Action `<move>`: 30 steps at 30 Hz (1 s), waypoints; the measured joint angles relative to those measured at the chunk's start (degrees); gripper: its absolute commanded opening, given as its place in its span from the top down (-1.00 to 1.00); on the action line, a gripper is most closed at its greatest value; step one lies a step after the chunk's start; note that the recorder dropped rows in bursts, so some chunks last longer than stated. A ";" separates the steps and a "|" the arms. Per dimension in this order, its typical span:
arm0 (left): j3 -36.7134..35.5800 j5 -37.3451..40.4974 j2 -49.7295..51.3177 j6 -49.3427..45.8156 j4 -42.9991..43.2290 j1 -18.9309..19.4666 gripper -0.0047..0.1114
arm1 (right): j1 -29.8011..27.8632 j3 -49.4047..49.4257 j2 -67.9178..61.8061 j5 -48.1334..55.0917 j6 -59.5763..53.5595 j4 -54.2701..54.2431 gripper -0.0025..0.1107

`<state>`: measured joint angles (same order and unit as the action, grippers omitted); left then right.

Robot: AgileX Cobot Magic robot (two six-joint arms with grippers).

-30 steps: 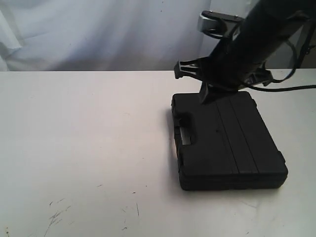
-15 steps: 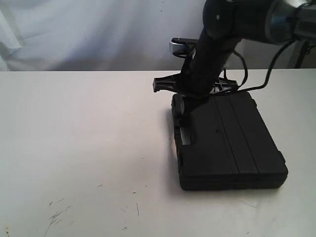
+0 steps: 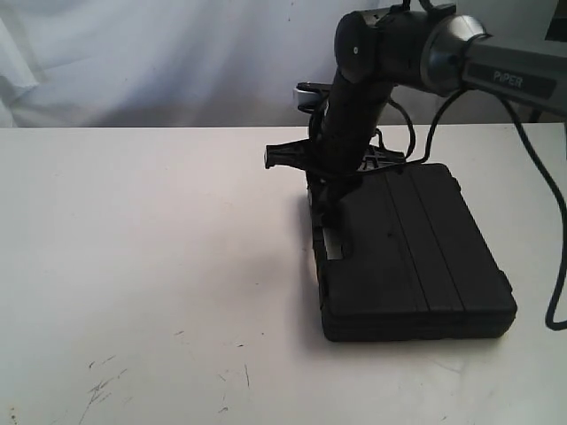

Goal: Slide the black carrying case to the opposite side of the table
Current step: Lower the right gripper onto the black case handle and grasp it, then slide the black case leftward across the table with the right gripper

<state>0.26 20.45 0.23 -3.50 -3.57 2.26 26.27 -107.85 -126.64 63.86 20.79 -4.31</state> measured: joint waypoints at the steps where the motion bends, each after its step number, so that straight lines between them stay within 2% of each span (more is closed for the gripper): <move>1: 0.00 0.00 0.00 0.00 0.00 0.00 0.92 | 0.12 -0.50 -0.61 0.23 0.25 0.10 0.43; 15: 0.00 0.00 0.00 0.00 0.00 0.00 0.92 | 2.18 -1.91 -7.90 1.44 4.82 4.62 0.42; 21: 0.00 0.00 0.00 0.00 0.00 0.00 0.92 | 2.35 -2.99 -8.53 0.97 5.67 4.71 0.80; 25: 0.00 0.00 0.00 -0.12 0.00 0.00 0.92 | 2.35 -3.16 -8.64 1.08 5.91 4.71 0.87; 30: 0.00 0.00 0.00 -0.12 0.00 0.00 0.92 | 2.35 -3.16 -8.64 1.08 6.17 4.31 0.87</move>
<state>0.26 20.45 0.23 -3.62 -3.57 2.26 28.62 -111.00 -135.28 64.94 26.96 0.00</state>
